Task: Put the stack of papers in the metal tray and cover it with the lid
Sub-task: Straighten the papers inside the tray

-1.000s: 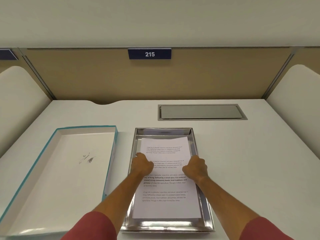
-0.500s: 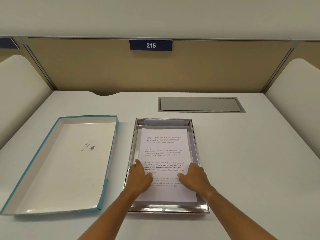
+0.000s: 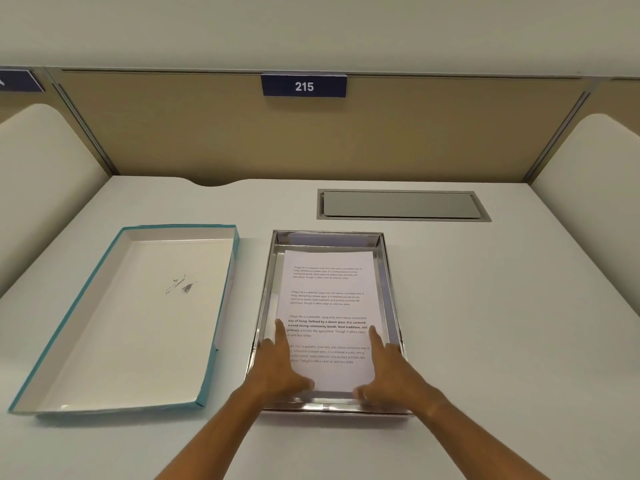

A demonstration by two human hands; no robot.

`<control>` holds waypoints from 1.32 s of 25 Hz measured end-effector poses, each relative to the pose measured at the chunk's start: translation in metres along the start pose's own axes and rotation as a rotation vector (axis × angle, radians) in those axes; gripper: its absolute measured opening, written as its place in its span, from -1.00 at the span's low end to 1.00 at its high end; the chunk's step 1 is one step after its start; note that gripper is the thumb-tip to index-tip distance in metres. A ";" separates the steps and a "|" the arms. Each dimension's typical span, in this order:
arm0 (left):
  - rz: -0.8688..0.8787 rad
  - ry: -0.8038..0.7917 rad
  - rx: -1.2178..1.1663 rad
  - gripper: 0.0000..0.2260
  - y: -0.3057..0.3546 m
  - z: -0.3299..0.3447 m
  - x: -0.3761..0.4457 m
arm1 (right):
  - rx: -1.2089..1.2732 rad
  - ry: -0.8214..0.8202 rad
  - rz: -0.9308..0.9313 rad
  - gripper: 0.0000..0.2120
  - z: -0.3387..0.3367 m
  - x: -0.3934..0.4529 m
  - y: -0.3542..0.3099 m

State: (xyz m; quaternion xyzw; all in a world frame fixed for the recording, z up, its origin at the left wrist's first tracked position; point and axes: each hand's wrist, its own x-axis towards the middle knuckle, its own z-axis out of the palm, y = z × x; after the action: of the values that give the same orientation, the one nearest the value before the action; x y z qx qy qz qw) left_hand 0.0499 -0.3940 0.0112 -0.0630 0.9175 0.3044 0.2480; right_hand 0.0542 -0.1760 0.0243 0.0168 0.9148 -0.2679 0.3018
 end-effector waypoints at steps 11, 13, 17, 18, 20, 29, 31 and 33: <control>0.005 0.107 0.240 0.15 -0.007 0.019 -0.011 | -0.280 0.186 -0.146 0.08 0.014 -0.009 0.008; 0.003 0.092 0.243 0.16 -0.007 0.018 -0.011 | -0.291 0.165 -0.129 0.09 0.015 -0.009 0.005; -0.019 -0.011 0.016 0.16 -0.003 0.001 -0.004 | -0.118 -0.002 -0.028 0.15 -0.004 0.000 -0.002; -0.003 -0.001 -0.086 0.07 0.001 -0.006 0.000 | -0.051 -0.003 -0.021 0.07 -0.013 0.006 -0.005; 0.015 0.085 -0.292 -0.25 0.012 -0.023 0.007 | 0.161 0.099 -0.034 -0.28 -0.029 0.019 -0.011; -0.242 0.085 -0.748 -0.32 0.043 -0.058 0.044 | 0.546 0.270 0.102 -0.85 -0.045 0.055 -0.036; -0.234 0.052 -0.781 -0.32 0.040 -0.057 0.048 | 0.523 0.241 0.095 -0.82 -0.048 0.057 -0.033; -0.212 0.009 -0.804 -0.31 0.038 -0.058 0.052 | 0.460 0.230 0.079 -0.76 -0.051 0.062 -0.035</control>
State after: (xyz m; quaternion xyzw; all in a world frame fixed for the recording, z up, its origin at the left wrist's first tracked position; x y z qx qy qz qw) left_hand -0.0301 -0.3953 0.0457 -0.2502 0.7152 0.6109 0.2298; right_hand -0.0308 -0.1880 0.0407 0.1509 0.8567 -0.4533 0.1943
